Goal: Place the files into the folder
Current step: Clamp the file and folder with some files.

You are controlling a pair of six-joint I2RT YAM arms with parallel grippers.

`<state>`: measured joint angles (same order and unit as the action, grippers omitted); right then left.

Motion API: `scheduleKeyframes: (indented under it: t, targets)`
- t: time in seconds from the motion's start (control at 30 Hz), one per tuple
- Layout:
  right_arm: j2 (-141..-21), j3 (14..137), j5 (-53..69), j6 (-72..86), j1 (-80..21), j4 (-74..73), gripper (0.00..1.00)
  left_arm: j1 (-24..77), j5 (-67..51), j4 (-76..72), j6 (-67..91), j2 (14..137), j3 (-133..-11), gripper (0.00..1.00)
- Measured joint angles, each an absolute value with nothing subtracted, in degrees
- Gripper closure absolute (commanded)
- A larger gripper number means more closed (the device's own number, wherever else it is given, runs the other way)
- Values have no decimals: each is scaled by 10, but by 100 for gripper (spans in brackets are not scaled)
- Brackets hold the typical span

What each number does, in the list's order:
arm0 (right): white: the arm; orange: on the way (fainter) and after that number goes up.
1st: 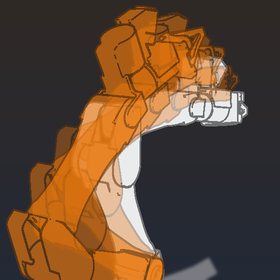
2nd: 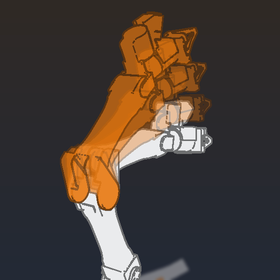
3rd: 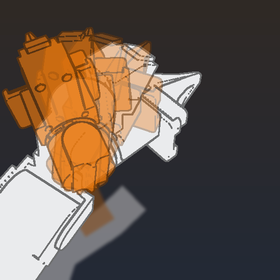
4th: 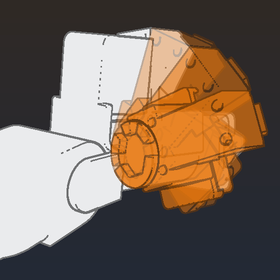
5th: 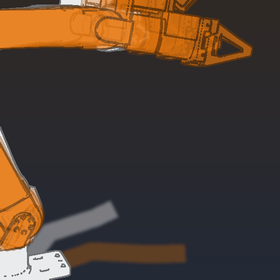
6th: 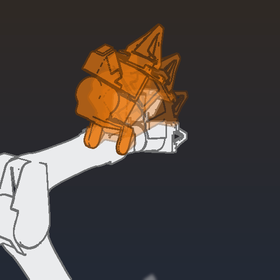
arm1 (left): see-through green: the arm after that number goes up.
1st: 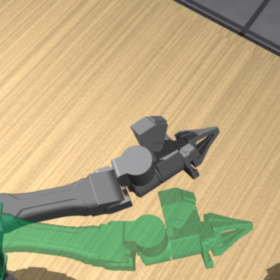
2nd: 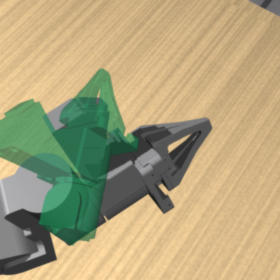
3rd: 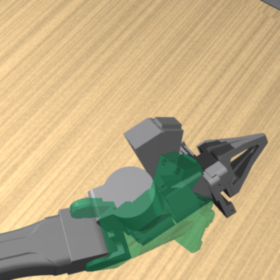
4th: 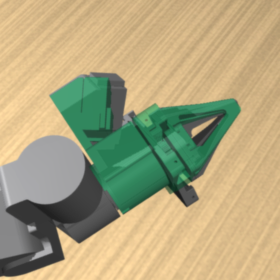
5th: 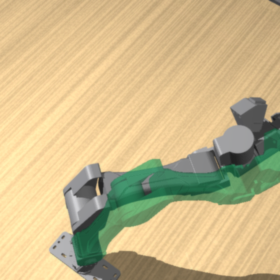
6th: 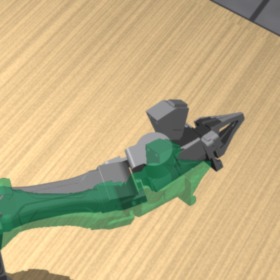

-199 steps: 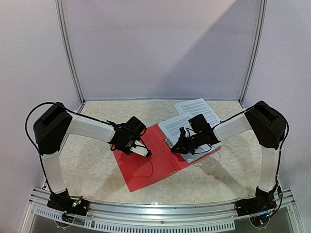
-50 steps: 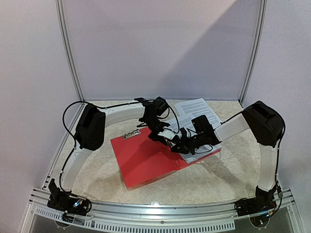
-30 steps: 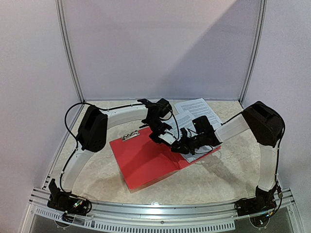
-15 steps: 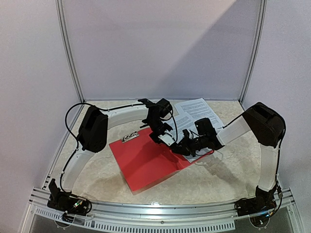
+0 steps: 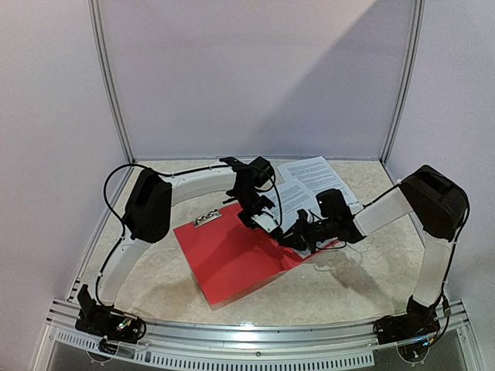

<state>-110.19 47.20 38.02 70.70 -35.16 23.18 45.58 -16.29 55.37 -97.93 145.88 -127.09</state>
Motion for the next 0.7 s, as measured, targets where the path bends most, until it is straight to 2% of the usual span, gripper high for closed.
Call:
scheduleKeyframes:
  t: [0.2,0.7]
  targets:
    - [-1069,472,358,722,-357,233,83,456,-163,554,-979,1459,-1271,100]
    - [-1122,548,303,684,-357,136,87,456,-162,560,-980,1459,-1271,100]
